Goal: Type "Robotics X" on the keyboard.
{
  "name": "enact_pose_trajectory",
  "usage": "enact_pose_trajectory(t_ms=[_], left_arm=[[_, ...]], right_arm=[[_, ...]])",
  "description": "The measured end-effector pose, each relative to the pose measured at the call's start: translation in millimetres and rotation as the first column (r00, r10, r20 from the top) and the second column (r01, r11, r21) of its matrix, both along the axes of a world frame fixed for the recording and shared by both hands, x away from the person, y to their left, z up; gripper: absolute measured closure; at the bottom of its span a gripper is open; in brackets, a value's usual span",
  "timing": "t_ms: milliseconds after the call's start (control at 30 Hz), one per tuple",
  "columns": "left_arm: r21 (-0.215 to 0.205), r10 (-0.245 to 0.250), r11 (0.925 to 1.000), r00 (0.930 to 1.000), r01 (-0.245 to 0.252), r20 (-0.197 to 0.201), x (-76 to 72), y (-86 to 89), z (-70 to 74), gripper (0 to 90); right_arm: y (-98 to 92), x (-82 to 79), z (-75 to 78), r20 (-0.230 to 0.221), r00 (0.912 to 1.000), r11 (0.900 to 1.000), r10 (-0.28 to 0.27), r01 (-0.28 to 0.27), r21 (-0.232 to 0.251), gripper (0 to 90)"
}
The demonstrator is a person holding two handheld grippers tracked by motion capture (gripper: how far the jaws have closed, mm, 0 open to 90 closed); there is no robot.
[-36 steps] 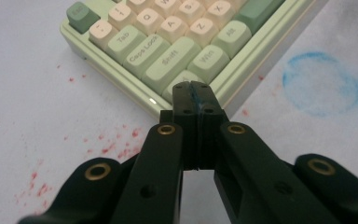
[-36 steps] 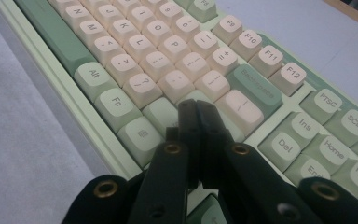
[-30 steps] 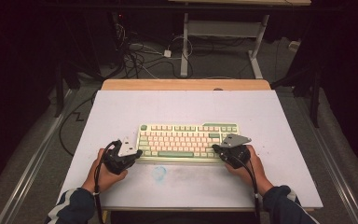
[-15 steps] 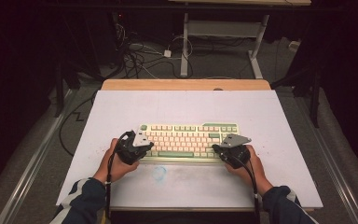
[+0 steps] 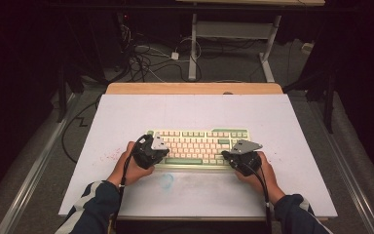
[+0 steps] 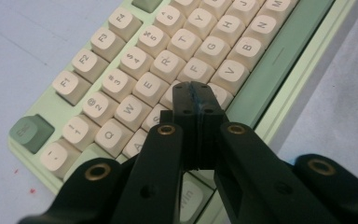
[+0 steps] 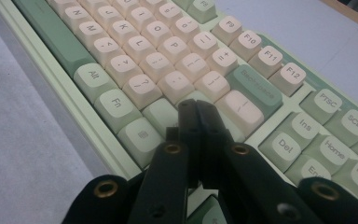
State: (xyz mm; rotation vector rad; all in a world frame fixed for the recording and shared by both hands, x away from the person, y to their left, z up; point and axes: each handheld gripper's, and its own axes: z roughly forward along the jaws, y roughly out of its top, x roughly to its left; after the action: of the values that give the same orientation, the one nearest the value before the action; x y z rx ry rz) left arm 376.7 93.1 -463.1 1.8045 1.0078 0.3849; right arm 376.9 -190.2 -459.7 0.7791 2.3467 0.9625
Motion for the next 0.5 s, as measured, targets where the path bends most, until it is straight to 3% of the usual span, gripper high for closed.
enact_pose_trajectory(t_ms=[233, 367, 500], left_arm=[[0.02, -0.006, 0.9998, 0.9999, 0.006, 0.012, 1.1, -3.2, -0.3, 87.4], [0.001, -0.005, 1.0, 0.9997, 0.005, 0.023, 0.6, -1.0, 6.0, 87.4], [0.045, -0.013, 0.9989, 0.9999, 0.013, 0.007, 1.2, -5.2, -3.7, 87.4]], right_arm=[[-0.1, 0.0, -0.1, 0.001, 1.0, 1.0, 0.001, -0.001, 0.0, 90.0], [-0.1, 0.0, -0.1, 0.002, 1.0, 1.0, 0.002, -0.002, -0.001, 90.0], [-0.2, 0.1, -0.2, 0.0, 1.0, 1.0, 0.003, -0.003, 0.001, 90.0]])
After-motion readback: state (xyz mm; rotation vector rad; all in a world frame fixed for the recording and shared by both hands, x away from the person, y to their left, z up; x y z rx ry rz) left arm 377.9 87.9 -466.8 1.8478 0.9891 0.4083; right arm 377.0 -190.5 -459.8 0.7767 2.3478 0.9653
